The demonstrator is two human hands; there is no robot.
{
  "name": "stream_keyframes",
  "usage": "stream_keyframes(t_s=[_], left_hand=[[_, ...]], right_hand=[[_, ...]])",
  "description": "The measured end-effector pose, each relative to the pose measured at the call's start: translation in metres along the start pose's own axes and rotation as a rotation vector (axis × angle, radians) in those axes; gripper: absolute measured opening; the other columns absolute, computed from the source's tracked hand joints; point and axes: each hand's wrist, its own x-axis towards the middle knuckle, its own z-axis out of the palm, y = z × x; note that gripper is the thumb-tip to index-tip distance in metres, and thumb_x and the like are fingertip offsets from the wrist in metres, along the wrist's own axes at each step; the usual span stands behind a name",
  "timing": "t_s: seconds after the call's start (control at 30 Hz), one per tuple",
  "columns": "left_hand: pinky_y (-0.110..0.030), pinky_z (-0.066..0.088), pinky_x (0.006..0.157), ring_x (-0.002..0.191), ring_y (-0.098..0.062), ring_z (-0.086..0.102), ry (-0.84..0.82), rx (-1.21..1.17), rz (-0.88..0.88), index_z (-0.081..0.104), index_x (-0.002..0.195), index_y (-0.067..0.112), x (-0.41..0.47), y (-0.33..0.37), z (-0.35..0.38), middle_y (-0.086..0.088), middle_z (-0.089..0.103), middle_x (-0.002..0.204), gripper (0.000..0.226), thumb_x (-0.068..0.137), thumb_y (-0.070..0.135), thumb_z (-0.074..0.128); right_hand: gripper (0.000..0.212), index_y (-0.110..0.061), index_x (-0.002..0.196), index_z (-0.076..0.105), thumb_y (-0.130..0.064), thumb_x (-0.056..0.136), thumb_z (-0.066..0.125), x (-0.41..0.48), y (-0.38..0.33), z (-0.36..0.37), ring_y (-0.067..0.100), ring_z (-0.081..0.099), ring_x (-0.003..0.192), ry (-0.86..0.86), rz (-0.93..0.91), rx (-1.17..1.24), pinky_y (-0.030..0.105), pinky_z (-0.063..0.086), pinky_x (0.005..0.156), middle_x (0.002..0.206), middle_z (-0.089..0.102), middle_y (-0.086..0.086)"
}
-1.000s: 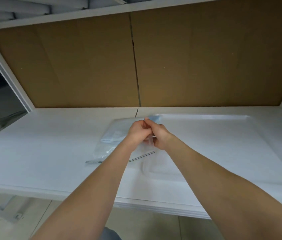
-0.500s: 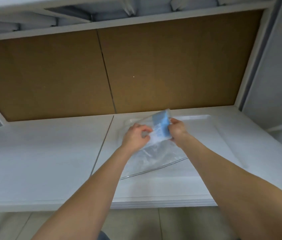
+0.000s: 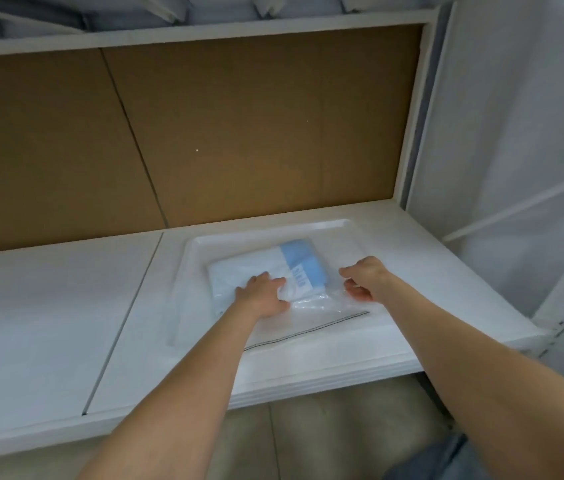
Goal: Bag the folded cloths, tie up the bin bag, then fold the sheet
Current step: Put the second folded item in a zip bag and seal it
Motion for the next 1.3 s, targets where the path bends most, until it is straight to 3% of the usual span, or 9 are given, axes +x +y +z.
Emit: stream_keyframes(t_s=[0.13, 0.27, 0.43, 0.6, 0.7, 0.83, 0.93, 1.13, 1.3], left_hand=[[-0.038, 0.031, 0.113, 0.14, -0.023, 0.032, 0.05, -0.112, 0.011, 0.035, 0.146, 0.027, -0.007, 0.012, 0.003, -0.006, 0.027, 0.152, 0.059, 0.091, 0.037, 0.055], [-0.034, 0.037, 0.109, 0.132, -0.023, 0.043, 0.065, -0.166, 0.032, 0.045, 0.14, 0.024, -0.018, 0.019, 0.007, -0.005, 0.037, 0.146, 0.055, 0.088, 0.034, 0.06], [-0.032, 0.036, 0.109, 0.134, -0.022, 0.041, 0.065, -0.185, 0.053, 0.043, 0.142, 0.023, -0.03, 0.029, 0.009, -0.004, 0.037, 0.148, 0.058, 0.088, 0.035, 0.061], [-0.029, 0.033, 0.108, 0.135, -0.019, 0.04, 0.114, -0.26, 0.138, 0.047, 0.138, 0.023, -0.043, 0.041, 0.008, 0.0, 0.041, 0.147, 0.056, 0.088, 0.042, 0.061], [-0.031, 0.038, 0.106, 0.13, -0.013, 0.045, 0.125, -0.34, 0.189, 0.054, 0.13, 0.03, -0.051, 0.052, 0.006, 0.008, 0.049, 0.141, 0.059, 0.077, 0.055, 0.067], [-0.034, 0.044, 0.1, 0.126, -0.013, 0.049, 0.077, -0.27, 0.224, 0.051, 0.132, 0.036, -0.052, 0.07, 0.003, 0.01, 0.05, 0.139, 0.074, 0.065, 0.059, 0.075], [-0.033, 0.044, 0.097, 0.127, -0.017, 0.048, 0.044, -0.166, 0.242, 0.045, 0.137, 0.034, -0.046, 0.081, 0.009, 0.005, 0.05, 0.139, 0.072, 0.073, 0.052, 0.072], [-0.03, 0.045, 0.094, 0.124, -0.017, 0.05, 0.012, -0.007, 0.252, 0.049, 0.136, 0.036, -0.04, 0.09, 0.018, 0.009, 0.052, 0.137, 0.058, 0.08, 0.042, 0.066], [-0.028, 0.047, 0.091, 0.118, -0.016, 0.055, 0.056, -0.069, 0.234, 0.056, 0.131, 0.033, -0.035, 0.095, 0.022, 0.01, 0.057, 0.132, 0.05, 0.083, 0.038, 0.067]], right_hand=[[0.029, -0.007, 0.077, 0.052, -0.026, 0.086, 0.071, -0.021, 0.011, -0.02, 0.01, 0.05, 0.032, -0.07, 0.038, -0.158, 0.012, 0.03, 0.03, 0.067, 0.056, 0.008], [0.036, -0.015, 0.065, 0.052, -0.04, 0.082, 0.072, -0.036, 0.021, -0.03, 0.008, 0.032, 0.039, -0.132, 0.061, -0.319, 0.019, 0.021, 0.036, 0.057, 0.05, -0.001], [0.034, -0.014, 0.064, 0.053, -0.035, 0.081, 0.073, -0.048, 0.025, -0.033, 0.008, 0.027, 0.042, -0.229, 0.073, -0.35, 0.019, 0.02, 0.039, 0.053, 0.041, -0.003], [0.021, -0.008, 0.075, 0.054, -0.019, 0.092, 0.063, -0.048, 0.032, -0.031, 0.008, 0.058, 0.043, -0.092, -0.004, -0.059, 0.017, 0.038, 0.042, 0.067, 0.059, 0.005], [0.024, -0.006, 0.074, 0.054, -0.017, 0.094, 0.059, -0.039, 0.038, -0.03, 0.006, 0.054, 0.031, 0.041, -0.017, 0.112, 0.015, 0.04, 0.037, 0.063, 0.06, 0.009], [0.016, 0.0, 0.082, 0.059, -0.013, 0.092, 0.061, -0.032, 0.038, -0.03, 0.016, 0.055, 0.049, 0.102, 0.002, 0.322, 0.023, 0.049, 0.046, 0.064, 0.06, 0.013], [0.015, 0.0, 0.076, 0.056, -0.001, 0.091, 0.059, -0.034, 0.038, -0.032, 0.016, 0.054, 0.051, 0.076, 0.009, 0.452, 0.018, 0.049, 0.04, 0.066, 0.057, 0.013], [0.021, -0.004, 0.069, 0.058, 0.002, 0.089, 0.058, -0.026, 0.054, -0.029, 0.015, 0.057, 0.05, 0.136, -0.018, 0.451, 0.017, 0.052, 0.043, 0.064, 0.058, 0.012], [0.022, -0.007, 0.072, 0.06, 0.009, 0.086, 0.056, -0.013, 0.053, -0.029, 0.015, 0.062, 0.047, 0.155, -0.091, 0.435, 0.017, 0.054, 0.048, 0.07, 0.061, 0.014]])
